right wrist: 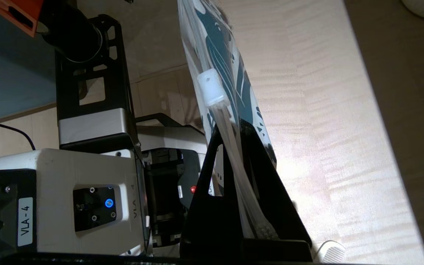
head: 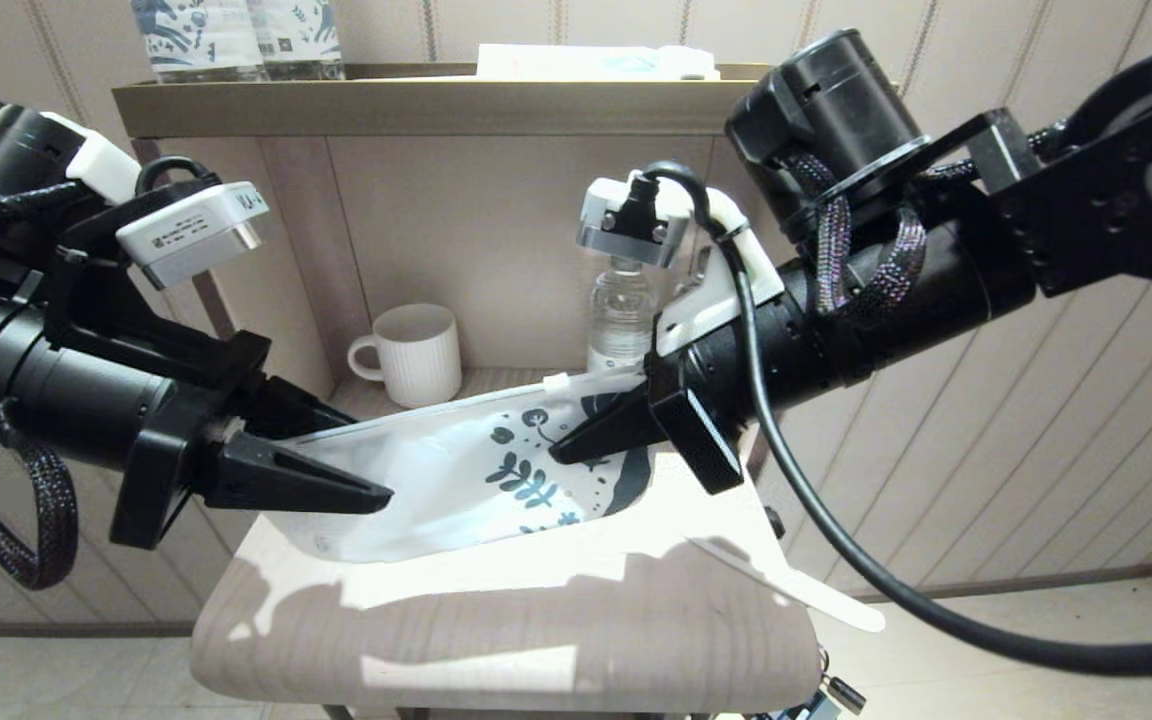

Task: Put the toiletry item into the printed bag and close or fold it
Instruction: Hand it to the other hand, then open the storage bag

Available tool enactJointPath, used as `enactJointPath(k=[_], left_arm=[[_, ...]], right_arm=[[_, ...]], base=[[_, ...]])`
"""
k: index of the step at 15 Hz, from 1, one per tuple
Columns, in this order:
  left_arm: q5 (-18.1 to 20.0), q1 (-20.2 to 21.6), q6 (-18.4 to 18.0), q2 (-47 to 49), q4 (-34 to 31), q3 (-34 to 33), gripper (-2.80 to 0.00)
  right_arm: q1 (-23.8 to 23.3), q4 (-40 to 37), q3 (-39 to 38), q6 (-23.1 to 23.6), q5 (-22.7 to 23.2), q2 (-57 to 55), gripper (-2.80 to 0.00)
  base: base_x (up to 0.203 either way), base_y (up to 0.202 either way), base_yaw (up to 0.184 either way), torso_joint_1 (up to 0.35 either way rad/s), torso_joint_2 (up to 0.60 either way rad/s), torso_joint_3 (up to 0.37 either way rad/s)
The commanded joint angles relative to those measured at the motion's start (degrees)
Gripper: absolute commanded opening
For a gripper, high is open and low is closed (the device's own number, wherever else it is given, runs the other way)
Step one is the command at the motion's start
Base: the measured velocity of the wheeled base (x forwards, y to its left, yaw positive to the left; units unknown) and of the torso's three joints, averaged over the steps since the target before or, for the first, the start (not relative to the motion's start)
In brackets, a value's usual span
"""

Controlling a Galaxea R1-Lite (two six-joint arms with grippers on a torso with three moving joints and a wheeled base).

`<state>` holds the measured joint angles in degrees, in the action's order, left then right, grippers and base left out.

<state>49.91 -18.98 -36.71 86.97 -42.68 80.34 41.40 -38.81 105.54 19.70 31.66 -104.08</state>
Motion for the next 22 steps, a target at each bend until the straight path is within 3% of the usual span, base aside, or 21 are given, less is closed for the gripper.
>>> enactJointPath(k=[1,5,9,14,15,22], left_arm=[[0.3,0.0,-0.1,0.5,0.1,0.3,0.00],[1.5,-0.1,0.7,1.4,0.2,3.4,0.00],[2.2,-3.9,2.8,3.7,0.2,7.3,0.00],[2.1,-7.4,7.8,6.7,0.2,13.2,0.00],[2.2,-7.4,8.5,6.7,0.3,13.2,-2.80],[4.3,-7.4,8.8,7.4,2.6,12.0,-2.80]], right_arm=[[0.0,-0.3,-0.3,0.2,0.2,-0.2,-2.80],[0.3,-0.1,-0.7,0.2,0.2,-0.7,-2.80],[0.6,0.2,0.1,0.1,0.9,-0.9,-2.80],[0.3,0.1,-0.5,0.1,2.6,-0.7,-2.80],[0.4,0.2,-0.3,0.0,3.2,-0.8,-2.80],[0.5,0.1,2.0,-0.7,3.4,-1.1,-2.80]], base=[[0.000,0.000,0.000,0.000,0.00,0.000],[0.000,0.000,0.000,0.000,0.00,0.000],[0.000,0.000,0.000,0.000,0.00,0.000],[0.000,0.000,0.000,0.000,0.00,0.000],[0.000,0.000,0.000,0.000,0.00,0.000],[0.000,0.000,0.000,0.000,0.00,0.000]])
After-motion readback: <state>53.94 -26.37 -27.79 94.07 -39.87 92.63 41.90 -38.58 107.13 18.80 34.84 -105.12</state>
